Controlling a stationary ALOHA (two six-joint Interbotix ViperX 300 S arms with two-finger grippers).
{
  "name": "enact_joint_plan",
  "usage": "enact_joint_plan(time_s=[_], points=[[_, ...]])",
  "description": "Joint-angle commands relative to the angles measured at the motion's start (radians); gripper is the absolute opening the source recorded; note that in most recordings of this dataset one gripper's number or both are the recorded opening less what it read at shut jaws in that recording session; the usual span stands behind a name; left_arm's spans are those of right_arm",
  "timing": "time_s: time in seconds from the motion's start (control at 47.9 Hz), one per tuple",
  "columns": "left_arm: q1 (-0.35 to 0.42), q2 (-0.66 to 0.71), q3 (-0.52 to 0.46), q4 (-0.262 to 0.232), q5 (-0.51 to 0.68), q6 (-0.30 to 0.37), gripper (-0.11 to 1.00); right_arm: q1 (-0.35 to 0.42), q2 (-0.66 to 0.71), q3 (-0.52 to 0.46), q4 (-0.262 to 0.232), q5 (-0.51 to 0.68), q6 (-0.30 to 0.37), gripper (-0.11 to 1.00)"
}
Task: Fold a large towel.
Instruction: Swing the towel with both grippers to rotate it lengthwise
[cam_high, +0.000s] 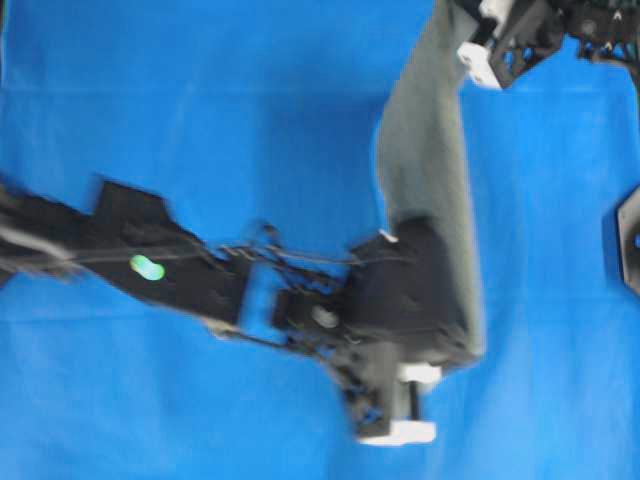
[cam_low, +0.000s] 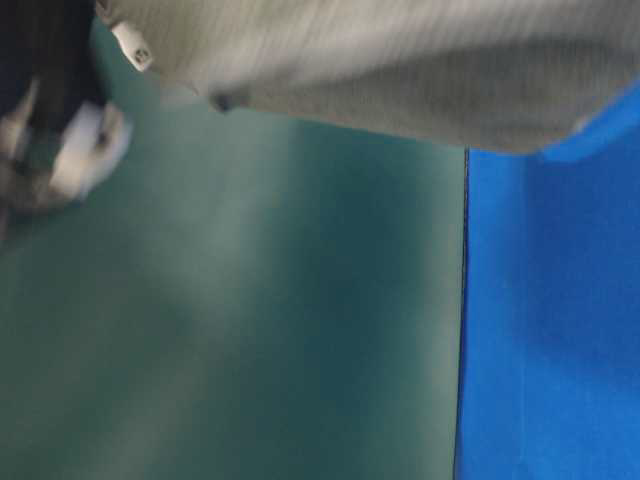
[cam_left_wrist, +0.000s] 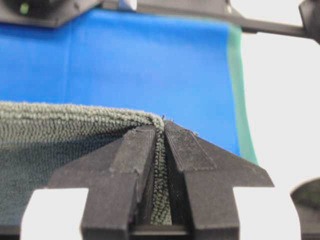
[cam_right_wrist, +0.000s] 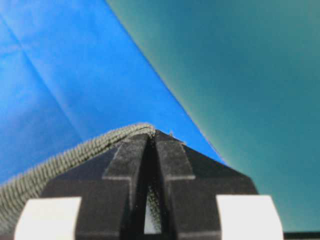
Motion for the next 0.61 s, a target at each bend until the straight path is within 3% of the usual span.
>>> enact_joint_plan(time_s=[0.0, 0.167, 0.313, 0.46, 0.585], points=[[-0.087, 0.058, -0.152, -0.006, -0.005, 0.005, 0.03, -0.046, -0.049, 0.008, -0.011, 0.061, -0.005, 0.04], [-0.091, 0.166, -0.313, -0.005, -0.003, 0.009, 0.03, -0.044, -0.127, 0.044, 0.000, 0.126, -0.015, 0.04], [-0.104, 0.186, -0.341, -0.009, 0.026, -0.011, 0.03, -0.044, -0.110, 0.037, 0.006, 0.127, -0.049, 0.04], [-0.124, 0.147, -0.249, -0.011, 0.035, -0.095, 0.03, -0.044, 0.021, -0.018, 0.023, 0.107, -0.101, 0.04], [-0.124, 0.066, -0.060, -0.006, 0.009, -0.235, 0.03, -0.044, 0.170, -0.078, 0.026, 0.074, -0.132, 0.04]])
